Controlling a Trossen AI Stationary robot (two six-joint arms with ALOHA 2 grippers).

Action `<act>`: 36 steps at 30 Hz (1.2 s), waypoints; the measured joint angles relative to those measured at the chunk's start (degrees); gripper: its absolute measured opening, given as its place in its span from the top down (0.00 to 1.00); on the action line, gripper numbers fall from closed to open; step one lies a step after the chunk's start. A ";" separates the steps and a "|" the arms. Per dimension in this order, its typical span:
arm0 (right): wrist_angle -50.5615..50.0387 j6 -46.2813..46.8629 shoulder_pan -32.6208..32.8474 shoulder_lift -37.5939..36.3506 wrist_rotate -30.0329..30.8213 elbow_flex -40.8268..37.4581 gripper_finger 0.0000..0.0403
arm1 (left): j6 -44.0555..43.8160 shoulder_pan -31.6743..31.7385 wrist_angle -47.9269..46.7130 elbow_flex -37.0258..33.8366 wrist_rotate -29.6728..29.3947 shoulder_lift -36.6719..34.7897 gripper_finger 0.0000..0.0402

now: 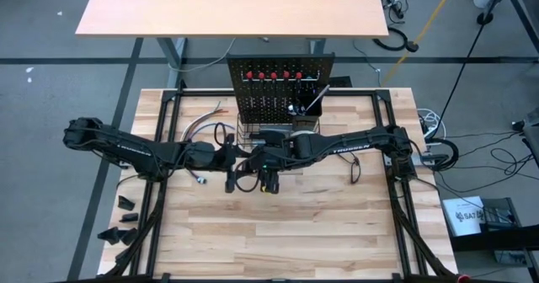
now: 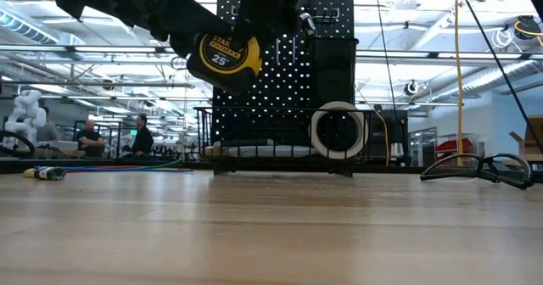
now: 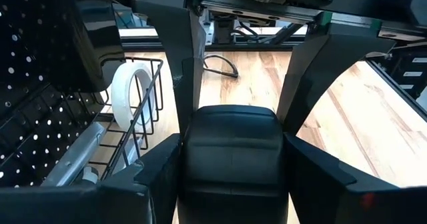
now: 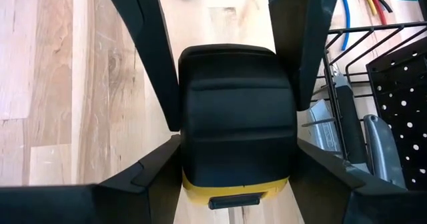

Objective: Hang tools onto peg board
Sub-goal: Hang the measuring tape into the pegboard basket

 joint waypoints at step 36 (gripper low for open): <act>-1.89 25.03 5.73 -19.85 16.90 -22.85 0.16 | -1.73 7.61 28.96 -17.40 0.75 -9.40 0.46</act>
